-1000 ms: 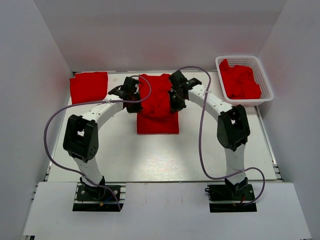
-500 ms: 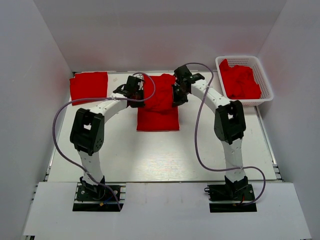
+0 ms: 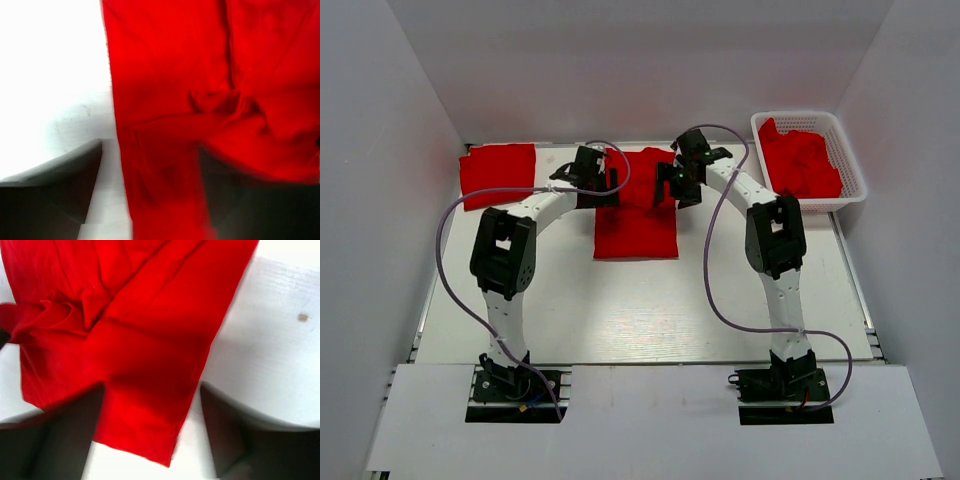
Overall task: Fold and stack the t-shirts
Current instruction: Fold the folded rectangular tshirt in 1/3 of the way
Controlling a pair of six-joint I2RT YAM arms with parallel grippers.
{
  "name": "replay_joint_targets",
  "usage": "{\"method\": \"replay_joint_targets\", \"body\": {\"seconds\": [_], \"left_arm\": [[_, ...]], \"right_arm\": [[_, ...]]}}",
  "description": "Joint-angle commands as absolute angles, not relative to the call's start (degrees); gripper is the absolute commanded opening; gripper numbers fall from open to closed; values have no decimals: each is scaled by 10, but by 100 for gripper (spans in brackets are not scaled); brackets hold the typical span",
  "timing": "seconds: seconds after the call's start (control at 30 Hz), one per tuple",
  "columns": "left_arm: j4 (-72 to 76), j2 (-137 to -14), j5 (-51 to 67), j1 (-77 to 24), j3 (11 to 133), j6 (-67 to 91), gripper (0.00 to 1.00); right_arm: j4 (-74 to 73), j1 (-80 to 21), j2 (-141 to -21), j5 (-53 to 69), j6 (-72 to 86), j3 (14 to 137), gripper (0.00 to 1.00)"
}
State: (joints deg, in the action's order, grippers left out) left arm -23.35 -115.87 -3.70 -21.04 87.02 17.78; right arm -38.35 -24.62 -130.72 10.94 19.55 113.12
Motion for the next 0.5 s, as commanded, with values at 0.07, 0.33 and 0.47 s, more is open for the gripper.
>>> {"method": "replay_joint_targets", "body": {"seconds": [0.07,0.33,0.47], "left_arm": [[-271,-1130,-82,-204,921,175,100],[-313,-1035,-96,-199,882,175,100],[-286,-963,-48,-199,804,183,100]], "right_arm": [[-381,-240,-1285,113,165,1178,90],[-378,-245,-1158,71,140,1066,90],[-338,-250,-1106,100,131,977,90]]}}
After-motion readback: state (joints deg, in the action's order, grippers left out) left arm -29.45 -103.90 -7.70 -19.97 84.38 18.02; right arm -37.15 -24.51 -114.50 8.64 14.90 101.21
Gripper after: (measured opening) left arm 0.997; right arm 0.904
